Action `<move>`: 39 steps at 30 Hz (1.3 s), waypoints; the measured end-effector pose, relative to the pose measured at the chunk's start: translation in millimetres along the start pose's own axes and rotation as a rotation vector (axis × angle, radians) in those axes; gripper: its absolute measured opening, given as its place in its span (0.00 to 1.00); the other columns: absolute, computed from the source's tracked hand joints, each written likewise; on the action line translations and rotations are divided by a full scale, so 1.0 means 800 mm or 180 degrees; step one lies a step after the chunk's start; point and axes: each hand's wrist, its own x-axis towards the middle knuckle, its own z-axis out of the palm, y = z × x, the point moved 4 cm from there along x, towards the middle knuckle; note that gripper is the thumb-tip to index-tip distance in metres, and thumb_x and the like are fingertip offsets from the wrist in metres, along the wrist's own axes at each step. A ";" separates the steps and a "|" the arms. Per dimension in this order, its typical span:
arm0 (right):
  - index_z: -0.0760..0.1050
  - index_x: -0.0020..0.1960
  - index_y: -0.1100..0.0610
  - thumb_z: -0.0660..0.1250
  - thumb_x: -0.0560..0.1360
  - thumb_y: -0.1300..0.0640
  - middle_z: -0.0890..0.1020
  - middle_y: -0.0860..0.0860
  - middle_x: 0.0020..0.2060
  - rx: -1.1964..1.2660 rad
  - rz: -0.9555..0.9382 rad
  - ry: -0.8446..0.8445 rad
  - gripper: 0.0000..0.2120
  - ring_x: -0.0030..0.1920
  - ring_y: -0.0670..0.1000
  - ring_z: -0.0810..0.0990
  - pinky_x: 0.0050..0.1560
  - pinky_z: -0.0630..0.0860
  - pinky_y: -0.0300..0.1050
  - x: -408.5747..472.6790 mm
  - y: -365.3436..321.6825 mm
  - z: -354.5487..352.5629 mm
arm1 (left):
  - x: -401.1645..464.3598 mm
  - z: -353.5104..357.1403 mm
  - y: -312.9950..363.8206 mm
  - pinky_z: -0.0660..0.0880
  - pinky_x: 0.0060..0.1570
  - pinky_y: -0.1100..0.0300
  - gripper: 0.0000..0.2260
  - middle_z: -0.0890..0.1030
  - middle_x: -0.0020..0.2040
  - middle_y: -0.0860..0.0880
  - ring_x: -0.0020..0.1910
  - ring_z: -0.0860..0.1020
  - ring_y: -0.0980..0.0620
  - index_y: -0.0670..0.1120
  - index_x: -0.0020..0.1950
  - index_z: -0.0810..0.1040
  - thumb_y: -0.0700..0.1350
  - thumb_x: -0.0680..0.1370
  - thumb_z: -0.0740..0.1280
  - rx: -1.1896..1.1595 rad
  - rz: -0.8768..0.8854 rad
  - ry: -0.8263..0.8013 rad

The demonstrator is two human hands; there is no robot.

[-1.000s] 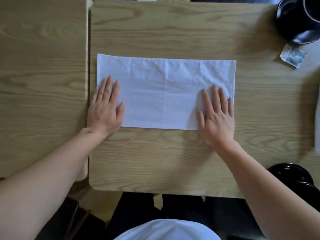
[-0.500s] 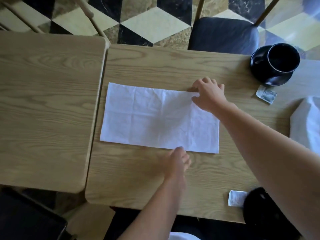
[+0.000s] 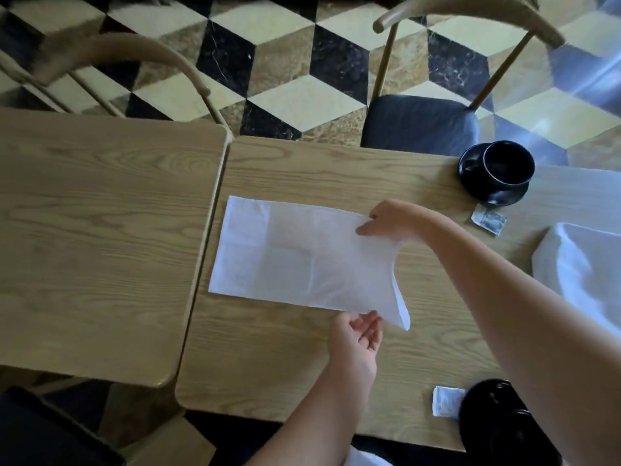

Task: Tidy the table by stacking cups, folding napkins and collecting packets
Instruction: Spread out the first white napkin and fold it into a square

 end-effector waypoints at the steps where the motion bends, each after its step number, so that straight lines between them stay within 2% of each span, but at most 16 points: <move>1: 0.75 0.39 0.55 0.68 0.75 0.46 0.77 0.51 0.37 0.0387 0.0050 -0.0018 0.14 0.34 0.51 0.76 0.28 0.69 0.39 -0.015 -0.006 0.000 | -0.009 -0.005 0.009 0.78 0.52 0.51 0.04 0.83 0.47 0.37 0.45 0.82 0.40 0.39 0.42 0.71 0.38 0.76 0.61 -0.0041 0.0026 0.0014; 3: 0.79 0.46 0.58 0.71 0.75 0.49 0.76 0.52 0.39 0.1193 0.0112 -0.0190 0.12 0.35 0.51 0.76 0.23 0.71 0.35 -0.047 -0.024 0.003 | -0.029 -0.011 0.017 0.78 0.56 0.45 0.10 0.80 0.48 0.35 0.44 0.80 0.38 0.39 0.46 0.71 0.45 0.77 0.66 -0.0074 -0.0137 0.0024; 5: 0.79 0.51 0.57 0.71 0.75 0.50 0.75 0.51 0.40 0.1767 0.0100 -0.0238 0.11 0.37 0.51 0.75 0.25 0.71 0.36 -0.080 -0.046 0.000 | -0.046 -0.010 0.012 0.76 0.56 0.42 0.19 0.77 0.43 0.37 0.45 0.78 0.38 0.39 0.47 0.70 0.55 0.75 0.68 -0.0128 -0.0382 -0.0127; 6: 0.79 0.51 0.56 0.71 0.75 0.50 0.76 0.51 0.40 0.2041 0.0034 -0.0219 0.10 0.37 0.51 0.75 0.26 0.71 0.37 -0.094 -0.058 -0.003 | -0.055 -0.008 0.009 0.74 0.56 0.40 0.23 0.77 0.43 0.37 0.49 0.78 0.37 0.39 0.49 0.70 0.59 0.75 0.68 -0.0187 -0.0465 -0.0286; 8: 0.80 0.49 0.55 0.71 0.75 0.52 0.77 0.51 0.38 0.2641 -0.0090 -0.0197 0.07 0.34 0.50 0.75 0.27 0.71 0.38 -0.121 -0.083 -0.011 | -0.072 -0.006 0.008 0.73 0.58 0.38 0.28 0.77 0.56 0.35 0.63 0.75 0.35 0.37 0.57 0.69 0.62 0.75 0.67 -0.0369 -0.0489 -0.0573; 10: 0.81 0.39 0.54 0.72 0.73 0.54 0.77 0.51 0.33 0.3159 -0.0163 -0.0126 0.06 0.29 0.50 0.74 0.28 0.69 0.38 -0.146 -0.104 -0.023 | -0.089 -0.003 0.016 0.75 0.54 0.41 0.32 0.76 0.62 0.36 0.63 0.76 0.36 0.36 0.63 0.70 0.62 0.75 0.66 -0.0460 -0.0428 -0.0835; 12: 0.80 0.35 0.55 0.72 0.72 0.55 0.76 0.52 0.32 0.3651 -0.0288 -0.0152 0.08 0.30 0.51 0.73 0.32 0.70 0.41 -0.168 -0.124 -0.034 | -0.112 0.001 0.031 0.76 0.51 0.48 0.28 0.79 0.52 0.39 0.50 0.79 0.41 0.36 0.61 0.73 0.58 0.73 0.70 -0.0490 -0.0331 -0.1080; 14: 0.78 0.41 0.57 0.71 0.73 0.56 0.77 0.53 0.34 0.4137 -0.0550 -0.0335 0.06 0.32 0.51 0.76 0.35 0.73 0.42 -0.189 -0.145 -0.046 | -0.139 0.002 0.050 0.77 0.46 0.52 0.20 0.80 0.42 0.41 0.39 0.80 0.43 0.38 0.54 0.75 0.49 0.70 0.74 -0.0492 -0.0213 -0.1401; 15: 0.76 0.44 0.58 0.71 0.73 0.56 0.77 0.53 0.34 0.4397 -0.0679 -0.0385 0.06 0.32 0.51 0.76 0.34 0.74 0.42 -0.199 -0.153 -0.051 | -0.154 0.001 0.062 0.79 0.45 0.52 0.17 0.83 0.41 0.41 0.38 0.82 0.43 0.39 0.54 0.77 0.46 0.69 0.74 -0.0463 -0.0122 -0.1574; 18: 0.74 0.45 0.58 0.71 0.75 0.55 0.75 0.52 0.32 0.5202 -0.1018 -0.0204 0.08 0.30 0.50 0.77 0.33 0.76 0.40 -0.227 -0.165 -0.070 | -0.201 -0.005 0.106 0.81 0.52 0.49 0.18 0.85 0.55 0.42 0.50 0.85 0.41 0.42 0.60 0.82 0.41 0.70 0.73 -0.0185 0.0309 -0.1950; 19: 0.73 0.44 0.57 0.70 0.75 0.55 0.74 0.52 0.32 0.5462 -0.1101 -0.0129 0.08 0.30 0.49 0.77 0.32 0.75 0.40 -0.237 -0.165 -0.075 | -0.218 -0.006 0.123 0.81 0.48 0.51 0.16 0.86 0.54 0.42 0.47 0.85 0.41 0.42 0.58 0.83 0.41 0.70 0.72 -0.0033 0.0439 -0.2058; 22: 0.68 0.40 0.55 0.70 0.76 0.56 0.68 0.49 0.31 0.6226 -0.1130 -0.0063 0.11 0.21 0.45 0.70 0.29 0.69 0.33 -0.261 -0.154 -0.080 | -0.256 -0.005 0.177 0.79 0.33 0.57 0.07 0.83 0.36 0.40 0.29 0.82 0.42 0.37 0.43 0.81 0.39 0.71 0.66 0.0183 0.0602 -0.2083; 25: 0.67 0.33 0.53 0.67 0.77 0.57 0.65 0.45 0.23 0.6287 -0.1182 -0.0244 0.15 0.19 0.42 0.64 0.33 0.61 0.29 -0.283 -0.141 -0.078 | -0.285 0.007 0.229 0.80 0.31 0.58 0.09 0.80 0.32 0.42 0.27 0.80 0.45 0.36 0.37 0.81 0.38 0.71 0.63 0.0356 0.0903 -0.2121; 29: 0.79 0.30 0.57 0.65 0.76 0.58 0.72 0.45 0.23 0.6002 -0.1254 -0.0185 0.16 0.20 0.42 0.66 0.28 0.69 0.31 -0.298 -0.127 -0.084 | -0.307 0.039 0.280 0.79 0.32 0.59 0.12 0.79 0.30 0.45 0.28 0.80 0.50 0.38 0.37 0.82 0.38 0.75 0.61 0.0612 0.1257 -0.2350; 35: 0.77 0.51 0.60 0.65 0.77 0.58 0.79 0.51 0.33 0.6139 -0.0985 0.0138 0.06 0.25 0.46 0.78 0.32 0.77 0.37 -0.267 -0.112 -0.104 | -0.308 0.098 0.315 0.79 0.31 0.58 0.11 0.80 0.32 0.44 0.28 0.80 0.48 0.38 0.39 0.82 0.39 0.76 0.62 0.0990 0.1394 -0.2108; 39: 0.77 0.49 0.60 0.66 0.78 0.59 0.80 0.52 0.35 0.6117 -0.0807 0.0356 0.05 0.26 0.47 0.80 0.33 0.80 0.39 -0.239 -0.107 -0.123 | -0.308 0.138 0.331 0.80 0.34 0.58 0.09 0.80 0.33 0.44 0.30 0.81 0.49 0.39 0.39 0.79 0.40 0.76 0.63 0.1296 0.1612 -0.1941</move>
